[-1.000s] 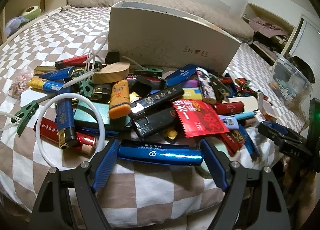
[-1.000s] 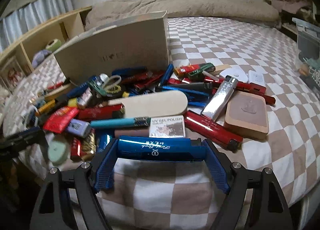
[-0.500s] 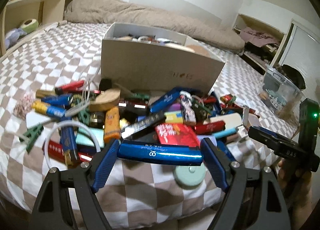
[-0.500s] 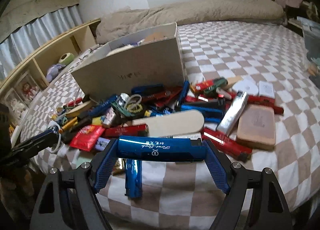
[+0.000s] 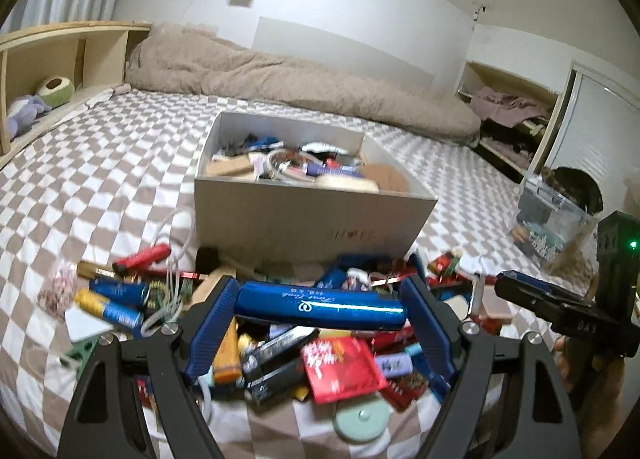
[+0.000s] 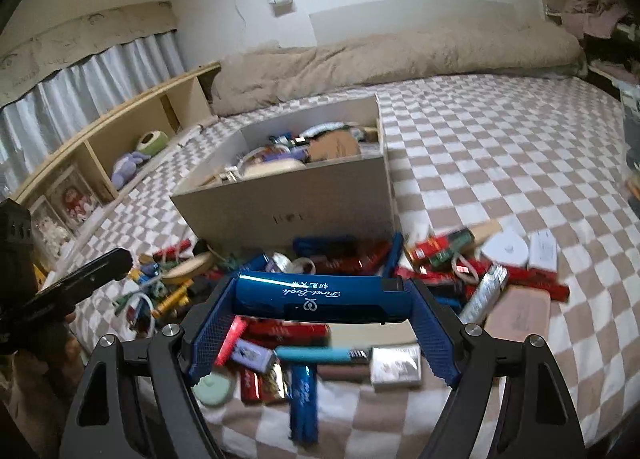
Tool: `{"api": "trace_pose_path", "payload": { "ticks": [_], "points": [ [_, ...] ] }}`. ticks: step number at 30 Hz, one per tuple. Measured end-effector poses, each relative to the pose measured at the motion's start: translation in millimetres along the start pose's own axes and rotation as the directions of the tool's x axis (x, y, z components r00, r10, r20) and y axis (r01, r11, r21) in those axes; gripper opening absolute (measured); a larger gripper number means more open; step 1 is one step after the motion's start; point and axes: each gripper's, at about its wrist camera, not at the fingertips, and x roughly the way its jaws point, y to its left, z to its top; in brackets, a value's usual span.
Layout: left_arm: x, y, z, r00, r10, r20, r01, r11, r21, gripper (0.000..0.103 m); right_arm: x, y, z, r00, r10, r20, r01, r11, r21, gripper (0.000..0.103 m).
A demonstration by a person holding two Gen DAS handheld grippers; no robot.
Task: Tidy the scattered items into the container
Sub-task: 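Lift both held blue items up toward the shoe box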
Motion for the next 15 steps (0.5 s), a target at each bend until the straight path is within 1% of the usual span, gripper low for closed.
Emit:
{"api": "trace_pose_path", "payload": {
  "ticks": [5, 10, 15],
  "points": [
    [1.2, -10.0, 20.6, 0.999, -0.002, 0.040, 0.001, 1.000, 0.017, 0.083, -4.2, 7.1, 17.9, 0.999, 0.014, 0.047, -0.014, 1.000, -0.004, 0.083],
    [0.6, -18.8, 41.4, 0.996, -0.020, 0.087, 0.016, 0.999, 0.038, 0.083, -7.6, 14.7, 35.6, 0.995, 0.035, 0.089, -0.034, 0.999, -0.010, 0.083],
    [3.8, -21.5, 63.8, 0.992, -0.036, 0.124, 0.030, 0.998, 0.047, 0.083, -4.0, 12.3, 52.7, 0.992, 0.058, 0.111, -0.059, 0.998, 0.008, 0.083]
  ]
}}
